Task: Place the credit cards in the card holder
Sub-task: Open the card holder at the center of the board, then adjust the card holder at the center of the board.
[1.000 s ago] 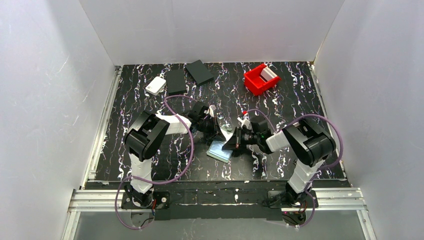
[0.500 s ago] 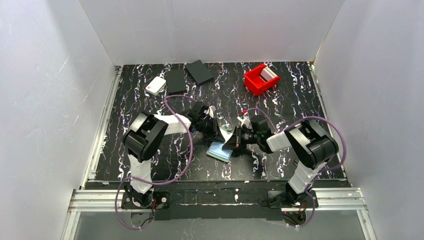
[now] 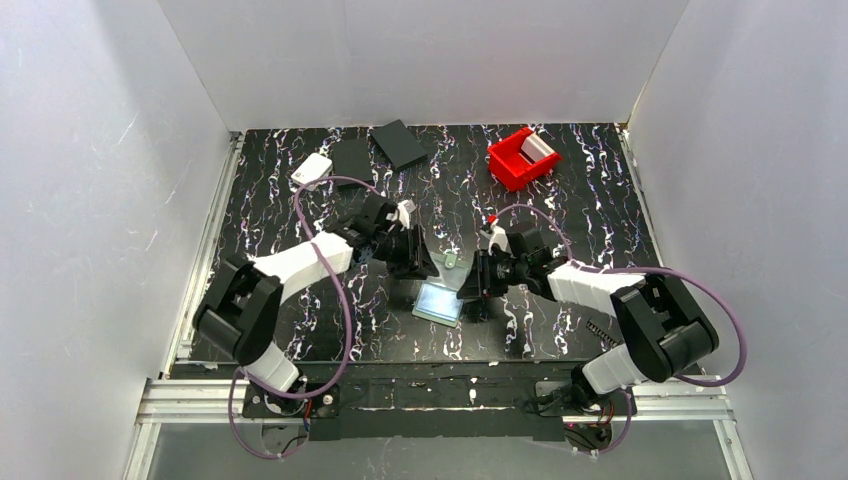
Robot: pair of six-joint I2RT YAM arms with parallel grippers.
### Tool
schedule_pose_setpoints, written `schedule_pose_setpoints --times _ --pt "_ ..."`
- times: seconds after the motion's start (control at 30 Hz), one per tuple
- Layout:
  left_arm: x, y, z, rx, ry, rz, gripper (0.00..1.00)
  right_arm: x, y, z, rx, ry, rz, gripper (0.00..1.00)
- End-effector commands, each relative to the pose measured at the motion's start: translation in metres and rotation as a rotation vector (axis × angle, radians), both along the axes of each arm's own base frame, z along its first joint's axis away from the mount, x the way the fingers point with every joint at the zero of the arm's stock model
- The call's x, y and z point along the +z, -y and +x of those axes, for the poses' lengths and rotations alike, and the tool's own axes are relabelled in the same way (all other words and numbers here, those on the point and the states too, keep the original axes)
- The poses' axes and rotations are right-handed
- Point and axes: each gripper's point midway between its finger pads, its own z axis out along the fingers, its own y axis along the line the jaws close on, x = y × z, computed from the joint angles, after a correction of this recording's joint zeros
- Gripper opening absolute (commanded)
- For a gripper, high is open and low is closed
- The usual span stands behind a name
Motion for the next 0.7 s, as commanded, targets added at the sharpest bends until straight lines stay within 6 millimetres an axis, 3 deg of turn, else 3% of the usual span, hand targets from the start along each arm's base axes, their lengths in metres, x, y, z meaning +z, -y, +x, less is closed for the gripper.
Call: schedule_pose_setpoints --times 0.0,0.13,0.2,0.3,0.47,0.6,0.67 --pt "0.009 -0.021 -0.023 -0.006 0.009 0.017 0.41 -0.015 0.018 -0.015 0.020 0.006 -0.087 0.40" --pt "0.008 -0.034 -0.043 0.002 0.002 0.015 0.43 -0.024 0.015 -0.021 -0.008 -0.019 -0.070 0.44" --pt "0.007 -0.043 -0.052 0.010 0.001 0.028 0.44 -0.026 0.004 -0.025 -0.007 -0.026 -0.050 0.44" --pt "0.009 -0.056 -0.063 0.031 0.014 0.051 0.45 -0.021 -0.025 -0.032 0.001 -0.027 0.004 0.44" --pt "0.029 -0.076 -0.074 0.076 0.086 0.067 0.50 0.006 -0.090 -0.044 0.021 0.000 0.153 0.47" --pt "0.035 -0.091 -0.079 0.111 0.123 0.098 0.54 0.022 -0.117 -0.036 0.033 0.018 0.228 0.52" --pt "0.034 -0.093 -0.082 0.116 0.121 0.099 0.56 0.022 -0.121 -0.036 0.065 0.018 0.213 0.53"
